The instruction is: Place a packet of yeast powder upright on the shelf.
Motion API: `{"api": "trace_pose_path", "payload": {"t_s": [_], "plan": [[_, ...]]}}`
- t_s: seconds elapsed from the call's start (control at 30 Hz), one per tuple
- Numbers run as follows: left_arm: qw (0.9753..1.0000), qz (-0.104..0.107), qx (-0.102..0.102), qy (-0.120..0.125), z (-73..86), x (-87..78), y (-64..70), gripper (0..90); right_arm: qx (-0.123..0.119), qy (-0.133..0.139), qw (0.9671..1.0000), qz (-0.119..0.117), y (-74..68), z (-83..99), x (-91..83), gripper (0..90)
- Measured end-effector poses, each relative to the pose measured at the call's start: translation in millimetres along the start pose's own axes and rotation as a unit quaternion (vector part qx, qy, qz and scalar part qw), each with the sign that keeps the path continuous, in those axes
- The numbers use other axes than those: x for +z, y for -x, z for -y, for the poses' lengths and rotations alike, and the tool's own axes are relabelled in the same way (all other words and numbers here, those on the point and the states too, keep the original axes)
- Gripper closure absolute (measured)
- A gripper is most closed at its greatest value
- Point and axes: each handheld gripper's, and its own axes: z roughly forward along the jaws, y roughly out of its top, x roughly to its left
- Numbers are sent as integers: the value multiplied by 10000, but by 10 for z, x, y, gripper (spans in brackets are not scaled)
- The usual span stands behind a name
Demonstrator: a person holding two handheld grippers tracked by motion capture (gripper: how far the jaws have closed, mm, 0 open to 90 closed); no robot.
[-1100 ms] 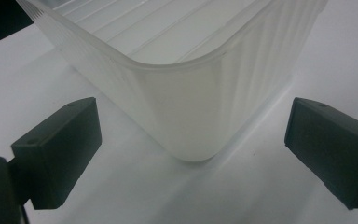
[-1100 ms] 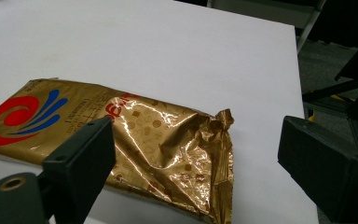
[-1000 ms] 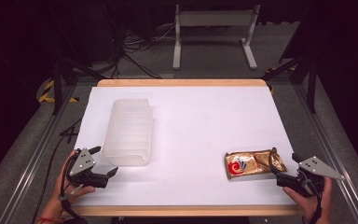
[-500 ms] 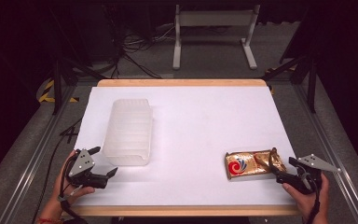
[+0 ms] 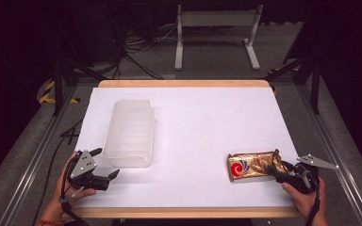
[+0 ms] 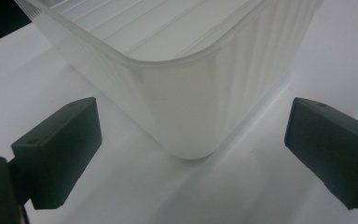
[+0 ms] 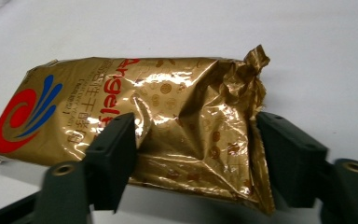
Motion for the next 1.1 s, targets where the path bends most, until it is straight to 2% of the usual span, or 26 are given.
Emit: {"api": "trace_pose_path", "payload": {"t_s": [0.03, 0.2, 0.33, 0.5, 0.7, 0.9, 1.0, 1.1], "plan": [[10000, 0, 0, 1, -1, 0, 1, 48, 19, -12, 10000, -26, -9, 1, 1, 417], [10000, 8, 9, -1, -1, 0, 2, 48, 28, 104, 9999, 12, 12, 0, -18, 747], [10000, 2, 2, 1, 0, -1, 0, 48, -44, 205, 9998, -13, -10, -10, -37, 860], [10000, 5, 4, -1, 0, 0, 1, 48, -245, 353, 9991, -27, -81, -41, -64, 888], [10000, 16, -15, 6, -5, -1, 5, 48, -520, 683, 9963, -29, -186, -165, -138, 896], [10000, 12, -46, 22, -6, -7, 0, 48, -909, 966, 9909, -206, -416, -424, -205, 897], [10000, 5, -69, 32, -3, -11, -3, 48, -1189, 1001, 9873, -321, -594, -563, -172, 898], [10000, 10, -78, 43, -4, -15, -3, 48, -1318, 1121, 9837, -492, -721, -719, -115, 898]]}}
